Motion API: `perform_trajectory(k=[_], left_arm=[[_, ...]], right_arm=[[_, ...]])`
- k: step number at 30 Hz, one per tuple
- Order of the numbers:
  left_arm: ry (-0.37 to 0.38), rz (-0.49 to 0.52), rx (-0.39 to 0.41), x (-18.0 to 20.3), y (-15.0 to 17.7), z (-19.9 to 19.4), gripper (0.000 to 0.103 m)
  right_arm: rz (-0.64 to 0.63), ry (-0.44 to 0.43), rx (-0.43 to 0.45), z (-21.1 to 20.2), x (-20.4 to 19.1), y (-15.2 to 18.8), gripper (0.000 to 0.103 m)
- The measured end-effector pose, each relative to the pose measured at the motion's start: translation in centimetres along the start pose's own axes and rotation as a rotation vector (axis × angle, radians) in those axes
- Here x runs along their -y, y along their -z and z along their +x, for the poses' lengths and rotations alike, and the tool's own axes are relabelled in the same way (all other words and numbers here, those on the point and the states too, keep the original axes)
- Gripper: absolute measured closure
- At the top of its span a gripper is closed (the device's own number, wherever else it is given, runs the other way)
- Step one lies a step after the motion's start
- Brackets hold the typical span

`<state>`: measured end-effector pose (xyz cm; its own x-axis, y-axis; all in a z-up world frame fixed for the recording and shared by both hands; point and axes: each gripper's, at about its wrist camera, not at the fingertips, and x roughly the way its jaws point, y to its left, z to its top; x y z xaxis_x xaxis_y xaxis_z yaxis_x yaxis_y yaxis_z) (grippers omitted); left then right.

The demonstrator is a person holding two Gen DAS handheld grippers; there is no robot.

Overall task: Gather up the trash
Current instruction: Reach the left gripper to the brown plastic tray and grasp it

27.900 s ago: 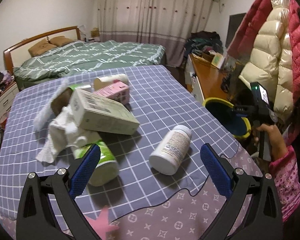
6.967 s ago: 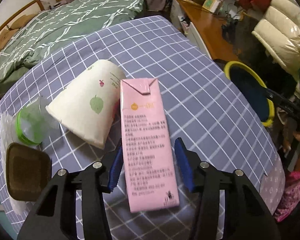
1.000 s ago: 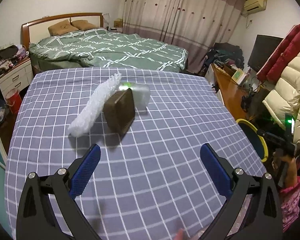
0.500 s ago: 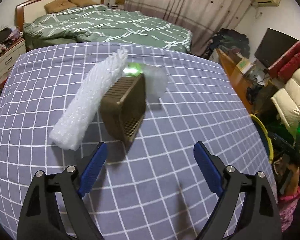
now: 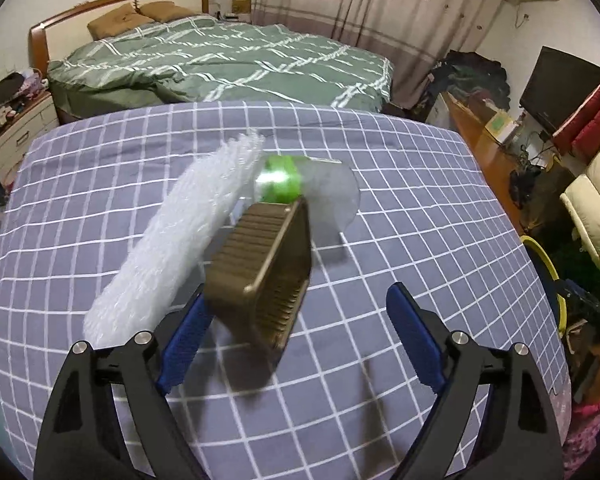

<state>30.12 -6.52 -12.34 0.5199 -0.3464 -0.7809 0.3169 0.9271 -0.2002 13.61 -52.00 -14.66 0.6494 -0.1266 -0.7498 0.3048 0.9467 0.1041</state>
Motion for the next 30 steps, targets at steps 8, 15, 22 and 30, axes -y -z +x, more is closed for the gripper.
perform_trajectory(k=[8,15,22,30], left_arm=[[0.228,-0.071,-0.099,1.6,0.2,1.7,0.039],[0.102,-0.017,-0.076,3.6,2.0,-1.5,0.037],[0.000,0.174,-0.005,5.3,1.9,-5.6,0.013],[-0.039,0.358,-0.056,5.3,1.5,-3.6,0.010]], right_arm=[[0.002,-0.016,-0.009,-0.1,0.3,0.5,0.011],[0.007,-0.020,-0.013,0.0,0.5,0.6,0.011],[0.002,-0.031,-0.013,0.2,0.3,0.7,0.011],[-0.009,-0.034,-0.021,0.3,-0.2,0.7,0.011]])
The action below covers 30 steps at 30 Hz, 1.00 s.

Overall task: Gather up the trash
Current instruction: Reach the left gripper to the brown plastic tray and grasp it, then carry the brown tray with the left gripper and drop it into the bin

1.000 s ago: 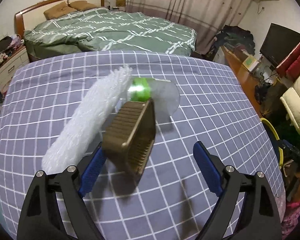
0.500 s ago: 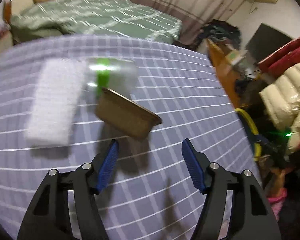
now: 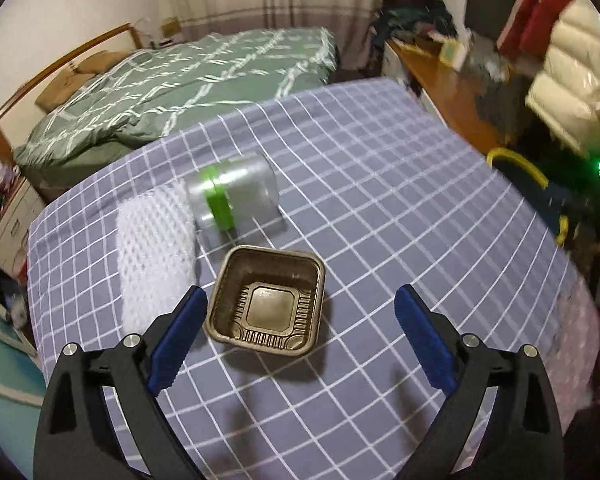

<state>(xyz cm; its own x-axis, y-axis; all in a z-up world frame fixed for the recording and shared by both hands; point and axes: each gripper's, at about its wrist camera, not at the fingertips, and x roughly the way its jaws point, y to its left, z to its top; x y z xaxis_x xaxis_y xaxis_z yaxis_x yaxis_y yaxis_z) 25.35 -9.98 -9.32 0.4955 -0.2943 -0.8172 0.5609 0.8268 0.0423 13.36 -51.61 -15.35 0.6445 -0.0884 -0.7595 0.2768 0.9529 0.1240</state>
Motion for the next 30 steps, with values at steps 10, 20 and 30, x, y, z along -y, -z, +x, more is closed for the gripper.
perform_trajectory(k=[10,20,30], left_arm=[[-0.035,0.058,-0.056,-0.6,-0.4,3.6,0.011],[-0.007,0.085,-0.094,0.7,-0.5,5.0,0.034],[0.086,0.136,-0.015,7.6,-3.1,2.2,0.035]], right_arm=[[0.003,0.000,-0.014,0.4,0.2,-0.1,0.011],[0.002,-0.025,-0.021,0.7,0.1,0.2,0.011],[0.044,-0.003,0.029,-2.0,2.6,0.7,0.011]])
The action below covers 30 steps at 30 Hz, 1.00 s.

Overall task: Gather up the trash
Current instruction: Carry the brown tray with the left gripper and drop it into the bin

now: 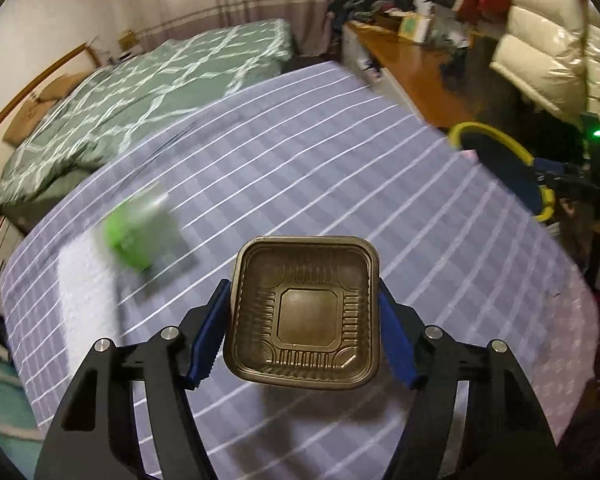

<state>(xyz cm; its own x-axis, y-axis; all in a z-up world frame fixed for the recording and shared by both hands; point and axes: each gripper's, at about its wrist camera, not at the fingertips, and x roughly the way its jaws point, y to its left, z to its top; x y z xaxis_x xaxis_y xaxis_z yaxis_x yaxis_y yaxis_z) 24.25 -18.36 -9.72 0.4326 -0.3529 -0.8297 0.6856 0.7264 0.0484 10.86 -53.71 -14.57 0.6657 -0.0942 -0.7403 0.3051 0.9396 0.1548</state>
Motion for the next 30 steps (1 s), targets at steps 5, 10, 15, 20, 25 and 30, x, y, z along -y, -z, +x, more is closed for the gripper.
perform_trajectory(k=[5,10,15,20,25,30], left_arm=[[0.104,0.093,0.027,6.6,-3.9,0.3,0.035],[0.182,0.197,0.032,13.8,-8.0,2.4,0.034],[0.255,0.264,0.005,20.9,-11.7,5.7,0.034],[0.277,0.281,-0.019,25.3,-14.0,8.8,0.032],[0.276,0.248,-0.017,27.1,-15.6,10.6,0.014],[0.276,0.185,0.027,24.2,-15.0,8.4,0.013]], right_arm=[[0.016,0.066,0.035,-2.3,2.4,0.6,0.011],[0.051,0.119,0.075,-5.0,5.7,1.6,0.011],[0.079,0.170,0.093,-7.1,8.2,2.6,0.011],[0.119,0.205,0.089,-8.3,10.6,4.0,0.011],[0.140,0.216,0.074,-8.4,11.8,4.6,0.011],[0.131,0.194,0.072,-7.8,10.9,4.5,0.011]])
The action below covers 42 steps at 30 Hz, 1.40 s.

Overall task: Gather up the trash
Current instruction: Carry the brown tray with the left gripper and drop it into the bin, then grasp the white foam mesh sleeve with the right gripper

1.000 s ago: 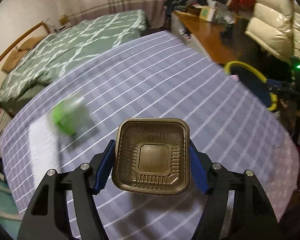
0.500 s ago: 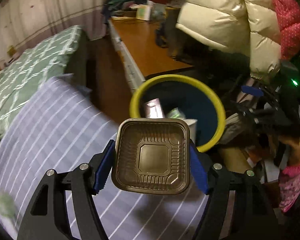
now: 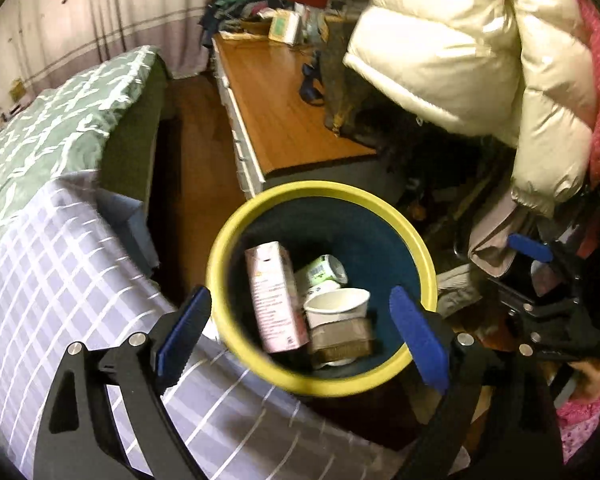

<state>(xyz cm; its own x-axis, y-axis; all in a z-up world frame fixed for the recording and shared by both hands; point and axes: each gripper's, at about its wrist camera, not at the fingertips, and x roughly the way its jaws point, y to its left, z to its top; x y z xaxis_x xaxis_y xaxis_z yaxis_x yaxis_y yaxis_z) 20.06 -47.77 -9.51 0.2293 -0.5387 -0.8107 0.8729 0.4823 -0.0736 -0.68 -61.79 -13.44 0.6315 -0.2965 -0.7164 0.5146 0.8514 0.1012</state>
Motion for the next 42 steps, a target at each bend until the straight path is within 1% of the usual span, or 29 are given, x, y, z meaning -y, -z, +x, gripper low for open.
perform_trajectory(k=[4,7,9,13,16,17,20,22,25,26,27,28,30,31,32,33,34,35,37,39,40,42], left_arm=[[-0.039,-0.057,0.095,-2.7,3.0,-5.0,0.009],[-0.066,-0.132,0.156,-5.4,6.1,-9.1,0.008],[-0.100,-0.186,0.196,-7.4,8.5,-11.8,0.007],[-0.221,-0.286,0.268,-11.2,13.9,-16.8,0.005],[-0.325,-0.355,0.293,-13.9,17.9,-19.9,0.005],[-0.350,-0.386,0.297,-15.1,19.3,-20.8,0.005],[-0.391,-0.471,0.319,-17.7,23.2,-23.5,0.005],[-0.432,-0.512,0.336,-19.0,25.7,-25.1,0.005],[-0.501,-0.571,0.373,-20.9,29.5,-27.4,0.005],[-0.541,-0.597,0.384,-21.7,31.0,-28.2,0.005],[-0.565,-0.612,0.387,-22.2,31.7,-28.5,0.005],[-0.596,-0.640,0.393,-22.9,32.9,-29.2,0.005],[-0.603,-0.694,0.419,-24.1,35.3,-30.7,0.005],[-0.607,-0.723,0.435,-24.6,36.5,-31.5,0.005],[-0.619,-0.746,0.449,-25.0,37.5,-32.3,0.005],[-0.629,-0.761,0.457,-25.2,38.2,-32.8,0.005],[-0.639,-0.773,0.461,-25.2,38.8,-33.3,0.005],[-0.647,-0.780,0.462,-25.1,39.3,-33.7,0.005],[-0.661,-0.781,0.462,-24.9,40.0,-34.2,0.005],[-0.684,-0.771,0.455,-24.6,40.0,-34.3,0.005],[-0.697,-0.762,0.450,-24.4,40.3,-34.4,0.005],[-0.711,-0.745,0.445,-23.9,40.3,-34.6,0.005]], right_arm=[[-0.029,-0.025,-0.005,0.4,-2.0,-0.3,0.011],[-0.060,-0.048,-0.001,0.3,-3.7,-0.6,0.011],[-0.085,-0.059,-0.002,0.3,-5.0,-0.8,0.011],[-0.143,-0.077,-0.001,0.1,-8.0,-1.2,0.011],[-0.185,-0.091,0.005,-0.3,-10.4,-1.4,0.011],[-0.199,-0.098,0.006,-0.4,-11.3,-1.5,0.011],[-0.244,-0.117,0.006,-0.5,-14.3,-1.7,0.011],[-0.278,-0.134,0.003,-0.4,-16.5,-1.9,0.011],[-0.345,-0.184,-0.008,-0.4,-21.2,-2.2,0.011],[-0.360,-0.203,-0.012,-0.5,-22.6,-2.3,0.011],[-0.379,-0.228,-0.016,-0.5,-24.2,-2.3,0.011],[-0.408,-0.267,-0.025,-0.5,-26.7,-2.4,0.011],[-0.445,-0.327,-0.031,-0.8,-30.5,-2.5,0.011],[-0.474,-0.381,-0.039,-1.0,-33.7,-2.5,0.011],[-0.493,-0.411,-0.049,-1.0,-35.8,-2.5,0.012],[-0.524,-0.458,-0.062,-1.1,-38.9,-2.2,0.014],[-0.542,-0.491,-0.071,-1.3,-41.0,-2.0,0.017],[-0.565,-0.538,-0.091,-1.3,-44.0,-1.6,0.019],[-0.598,-0.594,-0.126,-1.2,-48.7,-0.6,0.022],[-0.616,-0.634,-0.193,-0.4,-53.5,0.5,0.023],[-0.616,-0.649,-0.223,0.1,-55.2,1.0,0.023],[-0.612,-0.649,-0.254,0.5,-57.5,1.7,0.023]])
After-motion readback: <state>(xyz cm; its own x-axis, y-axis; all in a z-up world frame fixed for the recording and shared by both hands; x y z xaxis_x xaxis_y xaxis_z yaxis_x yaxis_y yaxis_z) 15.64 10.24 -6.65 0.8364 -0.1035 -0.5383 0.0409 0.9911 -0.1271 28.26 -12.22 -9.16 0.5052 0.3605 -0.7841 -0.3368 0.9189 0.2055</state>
